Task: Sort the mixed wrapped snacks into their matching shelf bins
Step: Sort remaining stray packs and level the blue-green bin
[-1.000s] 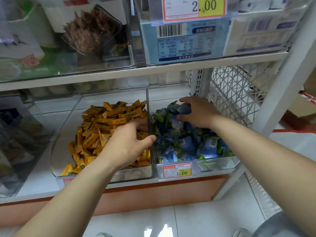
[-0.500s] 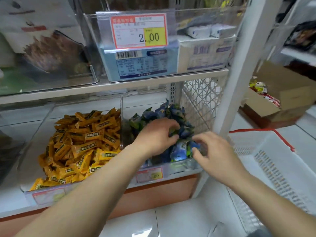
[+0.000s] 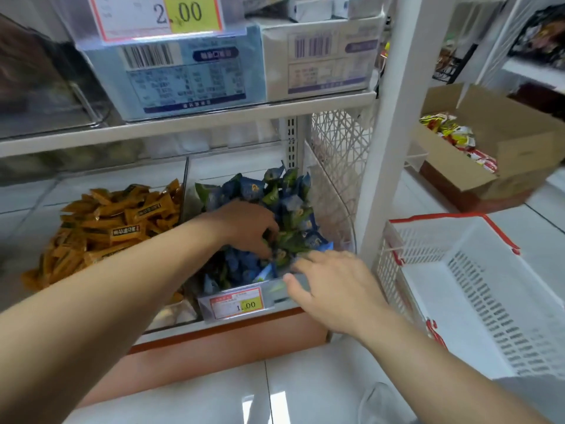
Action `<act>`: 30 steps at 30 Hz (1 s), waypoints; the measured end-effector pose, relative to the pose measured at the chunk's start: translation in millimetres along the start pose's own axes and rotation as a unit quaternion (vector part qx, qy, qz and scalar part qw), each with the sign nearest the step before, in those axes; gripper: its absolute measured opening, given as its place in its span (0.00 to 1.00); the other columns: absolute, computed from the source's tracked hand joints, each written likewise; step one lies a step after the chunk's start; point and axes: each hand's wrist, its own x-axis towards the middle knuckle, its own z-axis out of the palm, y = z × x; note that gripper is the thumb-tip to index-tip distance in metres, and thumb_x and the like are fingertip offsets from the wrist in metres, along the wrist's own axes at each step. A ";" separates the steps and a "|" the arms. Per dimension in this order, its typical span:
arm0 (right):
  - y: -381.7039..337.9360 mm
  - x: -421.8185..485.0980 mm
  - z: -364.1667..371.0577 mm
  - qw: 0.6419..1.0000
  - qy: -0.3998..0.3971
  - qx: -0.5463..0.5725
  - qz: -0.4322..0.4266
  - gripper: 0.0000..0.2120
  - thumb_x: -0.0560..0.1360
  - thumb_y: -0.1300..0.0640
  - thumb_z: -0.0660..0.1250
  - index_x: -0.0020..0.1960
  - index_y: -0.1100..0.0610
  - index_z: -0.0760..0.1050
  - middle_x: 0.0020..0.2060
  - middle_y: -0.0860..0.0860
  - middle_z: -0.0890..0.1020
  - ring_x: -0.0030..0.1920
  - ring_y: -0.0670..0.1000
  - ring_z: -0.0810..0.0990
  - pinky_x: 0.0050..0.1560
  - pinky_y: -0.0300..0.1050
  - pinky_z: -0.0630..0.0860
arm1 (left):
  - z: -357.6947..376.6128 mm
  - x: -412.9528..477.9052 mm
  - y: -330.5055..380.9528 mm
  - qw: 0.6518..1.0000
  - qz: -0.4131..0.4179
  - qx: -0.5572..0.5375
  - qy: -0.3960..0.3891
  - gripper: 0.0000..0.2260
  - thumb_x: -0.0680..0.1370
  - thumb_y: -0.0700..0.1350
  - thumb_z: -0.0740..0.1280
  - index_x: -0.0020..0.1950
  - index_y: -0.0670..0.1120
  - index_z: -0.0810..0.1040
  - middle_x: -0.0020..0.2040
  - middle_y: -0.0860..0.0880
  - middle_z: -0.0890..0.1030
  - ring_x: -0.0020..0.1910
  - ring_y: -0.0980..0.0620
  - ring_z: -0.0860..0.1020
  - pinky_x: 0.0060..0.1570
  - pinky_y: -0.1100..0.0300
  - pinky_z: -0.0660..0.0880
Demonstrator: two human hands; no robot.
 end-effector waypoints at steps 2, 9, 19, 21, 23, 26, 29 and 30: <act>-1.4 -0.1 0.6 1.000 0.002 0.004 0.000 0.31 0.77 0.37 0.40 0.56 0.47 0.79 0.49 0.46 0.82 0.52 0.50 0.79 0.53 0.47 0.71 | -2.9 -7.4 -13.9 1.000 -0.024 0.000 -0.003 0.22 0.68 0.66 0.66 0.57 0.58 0.79 0.54 0.57 0.80 0.50 0.53 0.78 0.51 0.52 0.75; -2.0 1.2 3.4 1.000 0.010 0.020 0.002 0.31 0.77 0.37 0.41 0.53 0.48 0.80 0.44 0.47 0.82 0.48 0.51 0.80 0.53 0.48 0.71 | -11.7 -6.8 -39.9 0.992 -0.115 0.045 -0.014 0.24 0.70 0.72 0.64 0.61 0.61 0.74 0.51 0.57 0.79 0.44 0.55 0.73 0.47 0.55 0.71; -1.6 1.5 4.2 0.999 0.028 0.031 -0.007 0.30 0.77 0.37 0.42 0.53 0.48 0.80 0.45 0.46 0.82 0.48 0.51 0.80 0.52 0.48 0.69 | 8.2 19.5 -15.1 0.932 -0.201 -0.288 -0.093 0.66 0.51 0.69 0.75 0.80 0.57 0.41 0.80 0.47 0.59 0.74 0.43 0.64 0.68 0.51 0.67; -3.3 1.9 3.5 0.999 0.032 0.036 -0.008 0.30 0.76 0.37 0.42 0.53 0.48 0.79 0.45 0.47 0.83 0.48 0.52 0.80 0.53 0.49 0.69 | 11.9 22.8 -15.6 0.918 -0.205 -0.328 -0.084 0.62 0.59 0.64 0.78 0.81 0.55 0.42 0.79 0.46 0.59 0.75 0.43 0.63 0.68 0.51 0.66; -4.6 2.5 4.1 0.998 0.037 0.040 -0.009 0.30 0.76 0.37 0.42 0.53 0.48 0.79 0.46 0.47 0.83 0.48 0.52 0.80 0.53 0.49 0.68 | 16.2 28.5 -12.7 0.901 -0.201 -0.382 -0.047 0.58 0.65 0.57 0.79 0.81 0.55 0.41 0.80 0.46 0.58 0.75 0.43 0.62 0.68 0.53 0.64; -5.0 4.0 6.5 0.998 0.052 0.045 -0.005 0.30 0.75 0.37 0.41 0.51 0.48 0.80 0.45 0.47 0.83 0.46 0.52 0.80 0.52 0.49 0.68 | 20.4 37.9 -7.6 0.831 -0.211 -0.512 0.053 0.53 0.67 0.51 0.79 0.81 0.53 0.45 0.78 0.45 0.61 0.70 0.45 0.67 0.64 0.56 0.67; -4.1 5.0 8.8 0.997 0.057 0.056 -0.005 0.30 0.74 0.36 0.42 0.49 0.48 0.80 0.43 0.47 0.83 0.45 0.52 0.80 0.50 0.49 0.69 | 18.6 47.9 -4.4 0.751 -0.228 -0.613 0.089 0.54 0.63 0.55 0.77 0.81 0.52 0.49 0.73 0.45 0.68 0.66 0.44 0.72 0.66 0.50 0.71; -3.2 5.6 9.3 0.996 0.061 0.060 -0.005 0.30 0.74 0.36 0.43 0.49 0.48 0.80 0.42 0.47 0.83 0.44 0.52 0.80 0.49 0.48 0.69 | 18.3 52.3 -0.3 0.744 -0.225 -0.623 0.090 0.54 0.64 0.55 0.77 0.81 0.50 0.48 0.73 0.46 0.68 0.65 0.45 0.72 0.65 0.50 0.71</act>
